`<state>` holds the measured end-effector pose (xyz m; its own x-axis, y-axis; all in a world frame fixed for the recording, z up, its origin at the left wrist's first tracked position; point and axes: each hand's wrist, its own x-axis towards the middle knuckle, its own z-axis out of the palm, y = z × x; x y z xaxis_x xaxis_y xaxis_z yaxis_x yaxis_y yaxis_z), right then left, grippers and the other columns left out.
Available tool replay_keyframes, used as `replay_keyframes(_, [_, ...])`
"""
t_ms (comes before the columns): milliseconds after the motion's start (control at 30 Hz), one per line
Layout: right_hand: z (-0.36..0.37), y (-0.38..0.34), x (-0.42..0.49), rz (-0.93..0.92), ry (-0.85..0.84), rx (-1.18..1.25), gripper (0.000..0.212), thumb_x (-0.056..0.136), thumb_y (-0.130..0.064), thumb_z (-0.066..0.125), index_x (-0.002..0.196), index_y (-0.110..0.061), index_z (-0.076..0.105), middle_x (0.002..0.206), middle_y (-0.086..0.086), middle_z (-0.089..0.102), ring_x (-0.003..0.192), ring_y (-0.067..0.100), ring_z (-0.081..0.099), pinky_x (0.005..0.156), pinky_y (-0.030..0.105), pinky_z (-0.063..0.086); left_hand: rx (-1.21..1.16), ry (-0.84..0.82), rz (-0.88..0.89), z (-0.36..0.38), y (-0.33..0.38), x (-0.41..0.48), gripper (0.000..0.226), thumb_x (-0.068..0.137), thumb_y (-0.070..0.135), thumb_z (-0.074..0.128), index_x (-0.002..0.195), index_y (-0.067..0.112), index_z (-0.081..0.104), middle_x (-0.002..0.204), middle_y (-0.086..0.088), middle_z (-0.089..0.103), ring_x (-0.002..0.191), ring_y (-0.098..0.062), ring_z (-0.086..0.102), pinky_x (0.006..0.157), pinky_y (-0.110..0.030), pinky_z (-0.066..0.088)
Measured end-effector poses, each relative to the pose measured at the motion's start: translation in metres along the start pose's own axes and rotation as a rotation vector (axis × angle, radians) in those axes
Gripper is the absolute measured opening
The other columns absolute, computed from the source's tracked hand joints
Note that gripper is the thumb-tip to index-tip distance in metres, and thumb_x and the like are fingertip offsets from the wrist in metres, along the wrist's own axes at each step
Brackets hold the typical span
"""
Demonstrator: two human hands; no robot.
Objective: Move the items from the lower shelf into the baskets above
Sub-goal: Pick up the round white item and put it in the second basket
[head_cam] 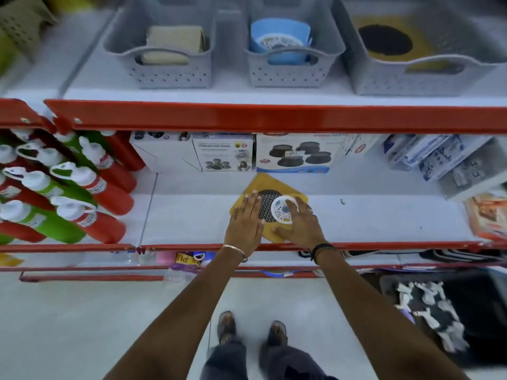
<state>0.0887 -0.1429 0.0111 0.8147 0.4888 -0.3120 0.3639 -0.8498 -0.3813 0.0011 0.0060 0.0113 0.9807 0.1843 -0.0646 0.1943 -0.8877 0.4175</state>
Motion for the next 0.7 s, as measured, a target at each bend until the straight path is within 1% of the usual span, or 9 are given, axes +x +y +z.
replay_keyframes(33, [0.005, 0.0, 0.003, 0.012, 0.004, 0.001, 0.086, 0.079, -0.049, 0.065, 0.145, -0.012, 0.024, 0.158, 0.016, 0.014, 0.142, 0.033, 0.022, 0.111, 0.045, 0.028, 0.02, -0.035, -0.022, 0.006, -0.002, 0.004, 0.063, 0.088, 0.033, 0.016, 0.148, 0.011, 0.014, 0.159, -0.007, 0.01, 0.147, -0.025, 0.009, 0.117, -0.045, 0.018])
replay_keyframes(100, [0.011, 0.001, 0.007, 0.022, 0.05, 0.012, 0.083, 0.081, -0.048, 0.063, 0.145, -0.011, 0.025, 0.157, 0.016, 0.016, 0.141, 0.034, 0.021, 0.111, 0.044, 0.028, 0.051, -0.068, -0.047, 0.019, -0.005, 0.008, 0.061, 0.091, 0.031, 0.018, 0.148, 0.012, 0.01, 0.16, -0.006, 0.007, 0.147, -0.024, 0.006, 0.118, -0.046, 0.016])
replay_keyframes(167, [0.012, 0.001, 0.011, 0.025, 0.112, 0.016, 0.073, 0.083, -0.043, 0.063, 0.14, -0.008, 0.034, 0.152, 0.016, 0.027, 0.135, 0.035, 0.031, 0.107, 0.043, 0.033, 0.047, -0.082, -0.069, 0.028, -0.006, 0.01, 0.061, 0.091, 0.031, 0.021, 0.148, 0.012, 0.011, 0.16, -0.005, 0.008, 0.147, -0.023, 0.006, 0.118, -0.045, 0.014])
replay_keyframes(267, [0.009, 0.001, 0.014, 0.01, 0.154, -0.033, 0.065, 0.08, -0.041, 0.067, 0.129, -0.004, 0.047, 0.14, 0.017, 0.043, 0.122, 0.036, 0.043, 0.096, 0.041, 0.042, 0.035, -0.071, -0.093, 0.035, -0.007, 0.007, 0.066, 0.088, 0.038, 0.011, 0.148, 0.011, 0.014, 0.159, -0.005, 0.011, 0.147, -0.022, 0.008, 0.118, -0.043, 0.013])
replay_keyframes(400, [-0.001, 0.004, 0.011, -0.009, 0.158, 0.011, 0.065, 0.073, -0.044, 0.071, 0.122, -0.005, 0.056, 0.133, 0.015, 0.049, 0.117, 0.035, 0.046, 0.091, 0.04, 0.046, 0.056, -0.039, -0.057, 0.027, -0.005, 0.005, 0.068, 0.086, 0.039, 0.011, 0.148, 0.012, 0.015, 0.159, -0.007, 0.013, 0.147, -0.024, 0.01, 0.118, -0.045, 0.014])
replay_keyframes(500, [-0.018, 0.008, -0.002, -0.066, 0.187, 0.113, 0.063, 0.071, -0.041, 0.074, 0.122, -0.007, 0.058, 0.135, 0.013, 0.047, 0.121, 0.031, 0.043, 0.096, 0.036, 0.042, 0.076, 0.045, -0.025, 0.011, 0.003, -0.003, 0.063, 0.09, 0.036, 0.016, 0.148, 0.011, 0.016, 0.159, -0.008, 0.014, 0.147, -0.024, 0.011, 0.118, -0.042, 0.012])
replay_keyframes(567, [-0.037, 0.007, -0.015, -0.122, 0.153, 0.174, 0.066, 0.071, -0.038, 0.075, 0.127, -0.009, 0.054, 0.141, 0.01, 0.043, 0.128, 0.027, 0.036, 0.103, 0.032, 0.035, 0.066, 0.105, -0.008, -0.005, 0.011, -0.01, 0.061, 0.091, 0.036, 0.016, 0.148, 0.012, 0.014, 0.159, -0.007, 0.012, 0.147, -0.023, 0.009, 0.117, -0.038, 0.007])
replay_keyframes(633, [-0.062, 0.002, -0.028, -0.192, 0.128, 0.206, 0.071, 0.071, -0.038, 0.076, 0.131, -0.009, 0.051, 0.143, 0.007, 0.04, 0.131, 0.023, 0.031, 0.107, 0.027, 0.028, 0.048, 0.165, 0.023, -0.023, 0.021, -0.017, 0.061, 0.092, 0.036, 0.017, 0.148, 0.014, 0.012, 0.159, -0.005, 0.009, 0.147, -0.019, 0.004, 0.117, -0.038, 0.005])
replay_keyframes(700, [-0.092, -0.007, -0.045, -0.262, 0.139, 0.21, 0.071, 0.071, -0.037, 0.077, 0.132, -0.009, 0.051, 0.141, 0.005, 0.042, 0.131, 0.022, 0.032, 0.107, 0.025, 0.026, 0.031, 0.226, 0.051, -0.042, 0.031, -0.027, 0.061, 0.092, 0.036, 0.018, 0.149, 0.015, 0.009, 0.159, -0.003, 0.004, 0.145, -0.015, -0.002, 0.117, -0.037, 0.003])
